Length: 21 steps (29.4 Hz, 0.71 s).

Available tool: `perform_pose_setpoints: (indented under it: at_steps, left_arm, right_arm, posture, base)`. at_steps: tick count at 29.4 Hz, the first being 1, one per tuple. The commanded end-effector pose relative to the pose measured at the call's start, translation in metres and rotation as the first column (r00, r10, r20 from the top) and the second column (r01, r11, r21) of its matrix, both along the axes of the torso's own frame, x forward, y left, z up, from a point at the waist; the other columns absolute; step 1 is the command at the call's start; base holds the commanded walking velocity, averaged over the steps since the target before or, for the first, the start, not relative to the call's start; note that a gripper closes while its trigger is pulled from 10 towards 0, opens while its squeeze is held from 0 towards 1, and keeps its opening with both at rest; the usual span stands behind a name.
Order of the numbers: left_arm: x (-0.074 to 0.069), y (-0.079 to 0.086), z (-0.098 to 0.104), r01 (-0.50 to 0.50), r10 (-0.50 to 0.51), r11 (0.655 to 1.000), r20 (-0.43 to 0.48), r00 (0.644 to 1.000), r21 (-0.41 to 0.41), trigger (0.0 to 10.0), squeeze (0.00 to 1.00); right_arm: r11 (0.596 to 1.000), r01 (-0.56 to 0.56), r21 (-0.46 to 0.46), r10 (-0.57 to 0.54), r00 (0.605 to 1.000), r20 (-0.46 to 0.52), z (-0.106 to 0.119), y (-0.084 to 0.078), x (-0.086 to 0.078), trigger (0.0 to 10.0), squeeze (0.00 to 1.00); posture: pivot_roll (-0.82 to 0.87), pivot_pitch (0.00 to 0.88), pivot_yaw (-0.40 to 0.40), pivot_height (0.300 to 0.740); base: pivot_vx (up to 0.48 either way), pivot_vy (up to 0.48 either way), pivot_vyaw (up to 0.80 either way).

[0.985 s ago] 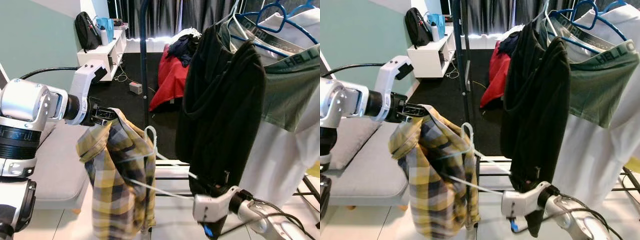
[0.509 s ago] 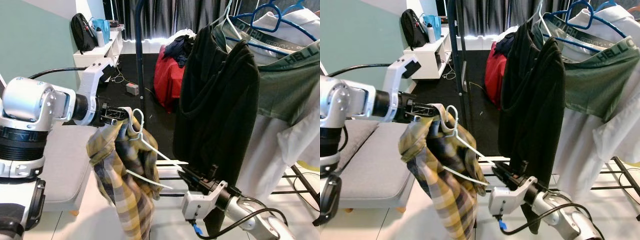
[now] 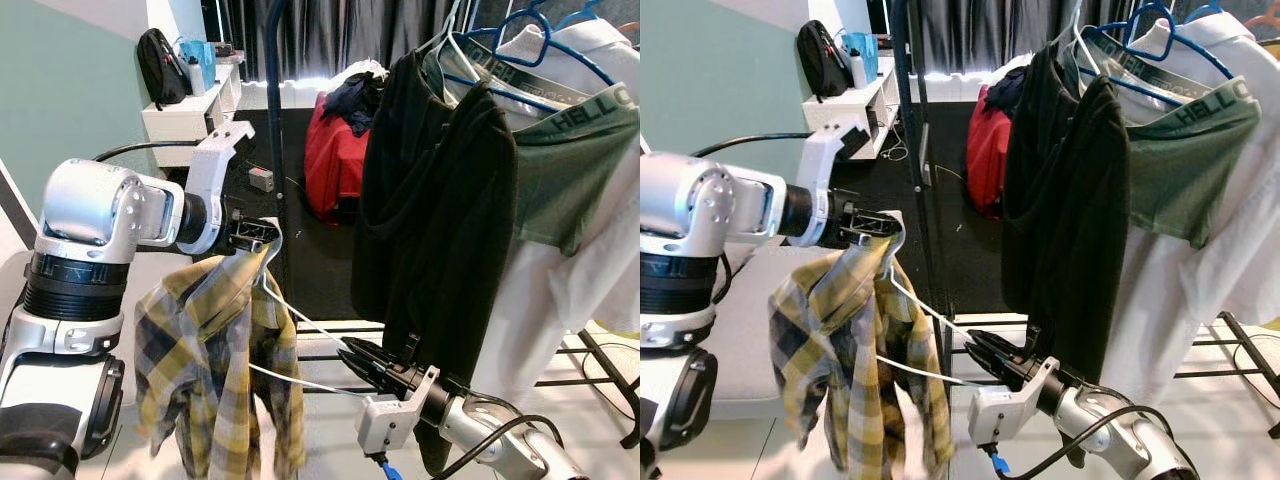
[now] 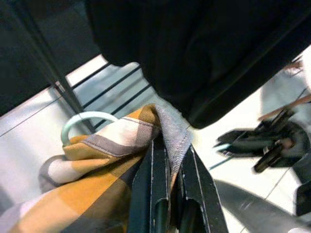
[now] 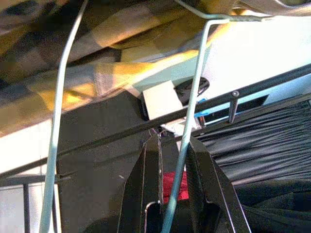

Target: Hang hanger

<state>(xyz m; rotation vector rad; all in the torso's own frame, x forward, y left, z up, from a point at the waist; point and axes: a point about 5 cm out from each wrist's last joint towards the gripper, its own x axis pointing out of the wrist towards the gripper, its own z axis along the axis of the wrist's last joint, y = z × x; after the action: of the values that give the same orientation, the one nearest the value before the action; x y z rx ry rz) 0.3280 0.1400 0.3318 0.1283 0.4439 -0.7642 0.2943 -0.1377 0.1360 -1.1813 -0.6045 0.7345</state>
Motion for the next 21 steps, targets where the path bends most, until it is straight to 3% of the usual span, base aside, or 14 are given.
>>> perform_pose_setpoints:
  at_steps: [1, 2, 3, 13, 14, 17, 21]
  left_arm:
    - [-0.003, -0.001, 0.002, 0.029, -0.03, 1.0, 0.019, 0.999, 0.006, 10.0, 0.0]
    - [-0.004, 0.002, 0.004, 0.029, -0.029, 1.0, 0.031, 0.999, 0.011, 10.0, 0.44]
    - [-0.006, 0.004, 0.005, 0.034, -0.034, 0.999, 0.041, 0.999, 0.015, 10.0, 1.0]
    - [-0.01, 0.006, 0.006, 0.034, -0.038, 0.998, 0.064, 0.997, 0.056, 10.0, 1.0]
    - [-0.01, 0.007, 0.009, 0.038, -0.042, 0.998, 0.078, 0.996, 0.052, 10.0, 0.0]
    - [-0.01, 0.007, 0.011, 0.043, -0.047, 0.998, 0.086, 0.995, 0.048, 10.0, 0.0]
    - [-0.024, 0.009, 0.037, 0.172, -0.164, 0.985, 0.19, 0.968, -0.029, 10.0, 0.0]
  right_arm:
    - [0.999, -0.04, 0.034, 0.039, 0.999, 0.025, 0.005, 0.007, -0.001, 10.0, 0.0]
    - [0.999, -0.028, 0.043, 0.026, 0.999, 0.028, 0.008, 0.004, 0.001, 10.0, 0.0]
    - [0.998, -0.017, 0.055, 0.016, 0.999, 0.034, 0.01, 0.001, 0.003, 10.0, 0.0]
    - [0.994, -0.023, 0.109, 0.016, 0.997, 0.07, 0.023, 0.001, 0.009, 10.0, 0.0]
    - [0.993, -0.025, 0.114, 0.017, 0.997, 0.074, 0.024, 0.001, 0.009, 10.0, 0.0]
    - [0.993, -0.026, 0.116, 0.017, 0.997, 0.076, 0.024, 0.001, 0.01, 10.0, 0.0]
    - [0.985, -0.006, 0.172, -0.008, 0.997, 0.08, 0.03, -0.001, 0.013, 10.0, 0.0]
  posture:
    - [0.05, 0.091, 0.039, 0.74]
    - [0.06, 0.094, 0.037, 0.74]
    - [0.06, 0.094, 0.037, 0.74]
    - [0.06, 0.096, 0.037, 0.74]
    - [0.06, 0.096, 0.037, 0.74]
    - [0.06, 0.096, 0.037, 0.74]
    - [0.06, 0.098, 0.041, 0.74]
  base:
    - [0.0, 0.0, 0.0]
    - [0.0, 0.0, 0.0]
    - [0.0, 0.0, 0.0]
    - [0.0, 0.0, 0.0]
    - [0.0, 0.0, 0.0]
    - [0.0, 0.0, 0.0]
    - [0.0, 0.0, 0.0]
